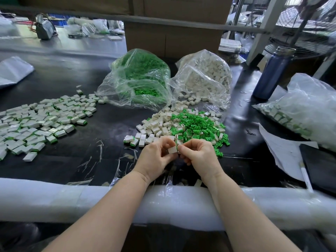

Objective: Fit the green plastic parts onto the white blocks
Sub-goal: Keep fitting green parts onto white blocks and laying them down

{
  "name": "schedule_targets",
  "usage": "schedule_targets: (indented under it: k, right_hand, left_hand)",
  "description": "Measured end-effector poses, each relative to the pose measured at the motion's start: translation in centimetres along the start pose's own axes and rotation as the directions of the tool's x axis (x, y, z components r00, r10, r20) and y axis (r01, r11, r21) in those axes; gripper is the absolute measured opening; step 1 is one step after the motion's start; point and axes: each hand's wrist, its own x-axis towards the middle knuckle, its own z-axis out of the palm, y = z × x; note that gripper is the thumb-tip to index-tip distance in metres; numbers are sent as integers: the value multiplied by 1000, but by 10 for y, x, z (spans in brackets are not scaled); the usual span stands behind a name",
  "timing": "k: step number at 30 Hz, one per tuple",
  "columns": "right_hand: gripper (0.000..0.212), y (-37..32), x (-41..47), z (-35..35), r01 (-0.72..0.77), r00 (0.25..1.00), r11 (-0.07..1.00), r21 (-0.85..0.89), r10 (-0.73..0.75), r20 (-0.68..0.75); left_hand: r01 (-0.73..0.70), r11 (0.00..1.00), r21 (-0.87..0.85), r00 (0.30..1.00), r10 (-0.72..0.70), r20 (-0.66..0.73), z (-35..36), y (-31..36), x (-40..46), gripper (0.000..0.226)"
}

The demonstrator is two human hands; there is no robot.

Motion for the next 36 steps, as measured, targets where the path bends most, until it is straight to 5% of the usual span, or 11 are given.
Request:
schedule_targets:
  k: [10,29,36]
  right_hand:
    - [17,3,2,-1,52,998,998,17,-52,17]
    - [22,1,0,1,64,995,958,-280,-39,94]
    - [14,1,2,0,33,999,999,14,-33,17]
  left_hand:
    - [70,984,-165,997,-75,-22,-4,4,0,10]
    - [88,992,-95,994,-81,71,-5,5,-3,12]
    - [121,961,-249,993,-119,26,-4,9,-3,9]
